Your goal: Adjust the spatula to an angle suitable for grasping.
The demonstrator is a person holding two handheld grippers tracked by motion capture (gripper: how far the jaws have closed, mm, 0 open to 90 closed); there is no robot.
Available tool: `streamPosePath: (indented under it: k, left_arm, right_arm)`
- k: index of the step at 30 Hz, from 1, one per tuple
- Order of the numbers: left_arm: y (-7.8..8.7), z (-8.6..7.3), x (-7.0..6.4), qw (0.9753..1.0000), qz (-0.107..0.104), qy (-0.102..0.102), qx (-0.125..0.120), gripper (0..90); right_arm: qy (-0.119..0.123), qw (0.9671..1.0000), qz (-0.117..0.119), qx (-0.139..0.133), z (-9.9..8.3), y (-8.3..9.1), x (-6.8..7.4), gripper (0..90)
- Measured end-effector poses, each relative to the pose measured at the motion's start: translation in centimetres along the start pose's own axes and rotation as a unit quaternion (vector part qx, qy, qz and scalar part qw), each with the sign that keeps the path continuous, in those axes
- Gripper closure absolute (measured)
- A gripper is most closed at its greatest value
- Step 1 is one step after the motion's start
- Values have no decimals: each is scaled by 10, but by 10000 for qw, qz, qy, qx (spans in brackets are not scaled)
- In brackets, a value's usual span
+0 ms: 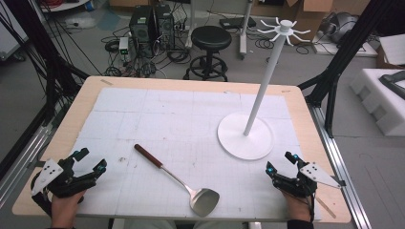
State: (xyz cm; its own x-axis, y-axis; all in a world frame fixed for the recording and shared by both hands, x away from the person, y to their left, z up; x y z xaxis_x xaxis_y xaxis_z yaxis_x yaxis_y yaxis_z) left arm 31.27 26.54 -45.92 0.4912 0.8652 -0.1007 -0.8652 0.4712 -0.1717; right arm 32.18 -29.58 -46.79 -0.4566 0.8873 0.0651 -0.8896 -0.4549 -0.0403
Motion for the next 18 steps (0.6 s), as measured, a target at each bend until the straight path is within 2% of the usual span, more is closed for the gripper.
streamPosePath:
  k: [10, 13, 14, 16, 17, 18]
  left_arm:
    - [-1, -1, 2, 9999, 74, 91, 58, 185]
    - [-1, -1, 2, 10000, 56, 38, 43, 189]
    - [-1, -1, 1, 10000, 52, 39, 37, 189]
    - [-1, -1, 1, 10000, 23, 45, 47, 189]
    - [-1, -1, 1, 10000, 23, 45, 47, 189]
    - [-1, -1, 1, 10000, 4, 59, 62, 190]
  right_arm:
    - [-75, 9999, -50, 84, -1, -2, -2, 160]
    - [32, 9999, -74, 65, 0, -1, -1, 307]
    - [1, 9999, -24, 133, -2, -1, 2, 347]
    - [-106, 9994, 228, 255, -4, -4, 13, 375]
    - [-106, 9994, 228, 255, -4, -4, 13, 375]
    - [-215, 9976, 500, 433, -5, -10, 26, 426]
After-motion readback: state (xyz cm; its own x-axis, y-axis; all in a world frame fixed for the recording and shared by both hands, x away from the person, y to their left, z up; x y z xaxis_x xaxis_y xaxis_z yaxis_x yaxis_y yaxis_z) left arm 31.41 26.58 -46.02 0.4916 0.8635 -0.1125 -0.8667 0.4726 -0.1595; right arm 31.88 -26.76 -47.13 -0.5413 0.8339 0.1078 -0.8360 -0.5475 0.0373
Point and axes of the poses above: each handheld gripper's, and its own axes: y roughly backward along the jaws, z roughly out of its top, x roughly to its left, the point moved 10 cm from there along -y, roughly forward along the jaws, and after that the axes turned 13 degrees about -x, right-handed, at the moved point
